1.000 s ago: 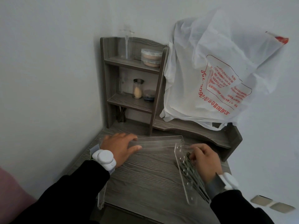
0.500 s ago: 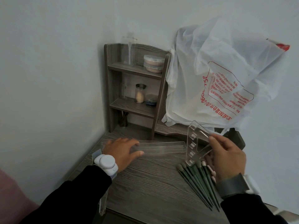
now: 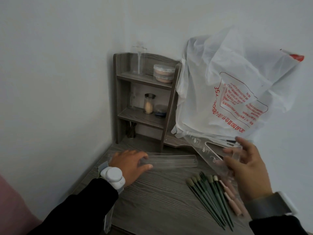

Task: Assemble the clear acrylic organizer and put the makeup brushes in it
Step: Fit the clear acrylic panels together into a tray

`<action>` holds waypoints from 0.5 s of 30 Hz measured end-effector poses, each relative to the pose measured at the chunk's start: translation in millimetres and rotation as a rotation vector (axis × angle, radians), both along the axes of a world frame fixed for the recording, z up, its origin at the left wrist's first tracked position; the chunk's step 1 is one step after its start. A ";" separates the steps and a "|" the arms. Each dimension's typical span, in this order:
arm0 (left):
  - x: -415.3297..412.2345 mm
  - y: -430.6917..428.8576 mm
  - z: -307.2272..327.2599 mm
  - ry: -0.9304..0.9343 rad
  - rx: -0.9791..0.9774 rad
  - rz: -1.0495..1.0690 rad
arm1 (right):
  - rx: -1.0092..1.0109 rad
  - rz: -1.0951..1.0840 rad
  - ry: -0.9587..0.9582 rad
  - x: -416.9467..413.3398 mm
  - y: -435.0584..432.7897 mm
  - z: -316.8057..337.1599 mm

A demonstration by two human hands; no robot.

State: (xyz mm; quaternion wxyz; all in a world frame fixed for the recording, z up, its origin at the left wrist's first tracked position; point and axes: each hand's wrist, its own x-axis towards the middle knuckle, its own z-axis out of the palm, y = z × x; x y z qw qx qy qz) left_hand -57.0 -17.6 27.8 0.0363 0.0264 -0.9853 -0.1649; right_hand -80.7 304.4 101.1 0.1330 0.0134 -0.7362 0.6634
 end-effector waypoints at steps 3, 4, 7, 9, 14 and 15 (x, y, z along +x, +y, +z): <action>-0.3 0.1 0.1 -0.004 -0.005 0.007 | 0.026 -0.074 -0.040 -5.2 10.0 7.5; -0.2 -0.1 0.0 -0.006 -0.005 0.008 | 0.109 -0.142 -0.042 -8.7 15.1 8.6; -0.8 -1.2 -1.1 -0.004 -0.001 0.010 | 0.359 -0.334 -0.033 -16.2 26.7 12.5; -1.3 -1.3 -1.4 -0.003 0.007 0.013 | 0.572 -0.401 -0.029 -22.7 38.9 12.1; -2.1 -0.5 -1.9 -0.006 -0.015 0.005 | 0.648 -0.176 -0.181 -35.6 47.0 14.1; -2.1 -1.2 -2.2 -0.011 -0.016 0.007 | 0.561 -0.119 -0.194 -36.2 46.4 17.3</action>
